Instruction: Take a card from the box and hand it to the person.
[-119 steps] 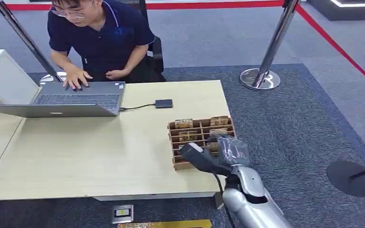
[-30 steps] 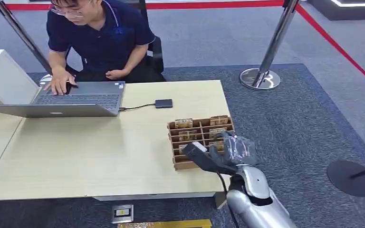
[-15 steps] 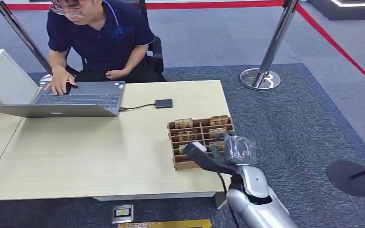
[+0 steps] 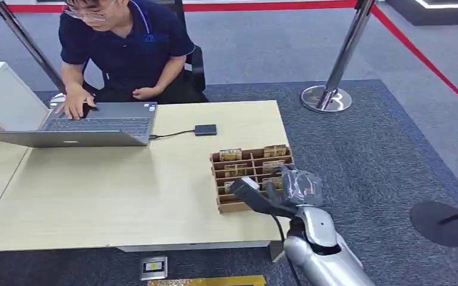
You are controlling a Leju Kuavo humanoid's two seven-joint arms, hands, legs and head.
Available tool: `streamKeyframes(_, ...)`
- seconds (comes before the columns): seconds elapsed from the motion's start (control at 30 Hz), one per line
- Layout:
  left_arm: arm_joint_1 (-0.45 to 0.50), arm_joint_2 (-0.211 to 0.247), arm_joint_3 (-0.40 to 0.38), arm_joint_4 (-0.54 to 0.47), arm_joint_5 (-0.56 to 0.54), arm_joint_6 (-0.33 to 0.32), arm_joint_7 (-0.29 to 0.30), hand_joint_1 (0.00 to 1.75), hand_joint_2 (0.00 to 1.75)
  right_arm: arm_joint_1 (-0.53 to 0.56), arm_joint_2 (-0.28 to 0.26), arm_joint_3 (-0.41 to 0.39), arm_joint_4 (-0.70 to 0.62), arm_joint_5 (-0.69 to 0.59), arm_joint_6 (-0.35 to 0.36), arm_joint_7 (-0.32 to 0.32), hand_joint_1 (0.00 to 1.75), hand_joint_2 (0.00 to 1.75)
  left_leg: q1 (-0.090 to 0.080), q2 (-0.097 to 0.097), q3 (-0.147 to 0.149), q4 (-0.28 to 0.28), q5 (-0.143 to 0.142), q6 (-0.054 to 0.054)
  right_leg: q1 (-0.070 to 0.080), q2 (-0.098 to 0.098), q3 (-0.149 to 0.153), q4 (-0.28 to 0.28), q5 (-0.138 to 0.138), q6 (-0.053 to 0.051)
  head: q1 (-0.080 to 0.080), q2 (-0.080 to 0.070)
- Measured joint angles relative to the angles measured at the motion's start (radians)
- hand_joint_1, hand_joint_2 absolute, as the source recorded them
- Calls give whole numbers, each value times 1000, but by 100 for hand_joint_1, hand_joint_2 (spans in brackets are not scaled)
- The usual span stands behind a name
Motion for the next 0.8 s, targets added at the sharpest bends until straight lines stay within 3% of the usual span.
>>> streamKeyframes(0.8,2,-1,0,0,16,0,4,0,0,-50,39,-1,108,21,12,-9,86,175,0,0,0,0,0,0,0,0,0,0,0,0,0,0)
